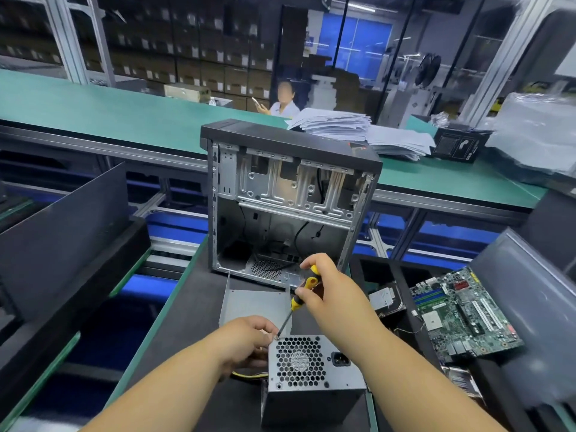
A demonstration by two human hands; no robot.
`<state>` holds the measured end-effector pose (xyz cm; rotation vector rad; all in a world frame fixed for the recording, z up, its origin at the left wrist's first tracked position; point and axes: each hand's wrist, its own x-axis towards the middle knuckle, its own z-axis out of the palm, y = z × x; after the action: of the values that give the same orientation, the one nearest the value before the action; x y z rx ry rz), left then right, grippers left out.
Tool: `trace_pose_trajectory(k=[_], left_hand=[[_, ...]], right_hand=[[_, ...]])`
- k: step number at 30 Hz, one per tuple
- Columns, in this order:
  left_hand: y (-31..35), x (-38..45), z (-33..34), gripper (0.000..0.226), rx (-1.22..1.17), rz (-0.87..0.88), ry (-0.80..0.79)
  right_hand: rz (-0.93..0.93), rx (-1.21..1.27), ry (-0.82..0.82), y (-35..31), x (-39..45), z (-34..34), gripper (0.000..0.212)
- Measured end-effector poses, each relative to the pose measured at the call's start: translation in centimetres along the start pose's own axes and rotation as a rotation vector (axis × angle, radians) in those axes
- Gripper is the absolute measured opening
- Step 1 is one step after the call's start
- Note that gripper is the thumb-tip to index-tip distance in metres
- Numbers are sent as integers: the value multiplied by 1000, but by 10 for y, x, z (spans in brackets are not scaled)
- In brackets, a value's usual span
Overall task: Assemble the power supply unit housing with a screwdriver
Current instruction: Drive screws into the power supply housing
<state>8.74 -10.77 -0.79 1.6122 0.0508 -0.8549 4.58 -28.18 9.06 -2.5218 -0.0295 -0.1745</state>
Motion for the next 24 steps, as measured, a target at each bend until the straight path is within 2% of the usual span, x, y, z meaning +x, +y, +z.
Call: trace_pose_trajectory(k=[5, 12, 15, 18, 21, 24], left_hand=[[1, 0, -1, 16, -18, 5, 16], [-2, -5, 3, 21, 118, 54, 100], [-4, -5, 6, 28, 115, 62, 135], [-5, -4, 7, 30, 82, 59, 150], [-4, -4, 7, 32, 72, 58, 153], [-4, -4, 7, 27, 72, 50, 159]], right_hand=[[-36, -51, -65, -9, 1, -3, 30], [-170, -106, -263, -29, 11, -17, 34], [-198, -151, -298, -34, 15, -21, 29], [-205, -243, -271, -38, 20, -23, 16], [-134, -473, -213, -40, 24, -18, 39], [-88, -562, -117, -40, 23, -10, 44]])
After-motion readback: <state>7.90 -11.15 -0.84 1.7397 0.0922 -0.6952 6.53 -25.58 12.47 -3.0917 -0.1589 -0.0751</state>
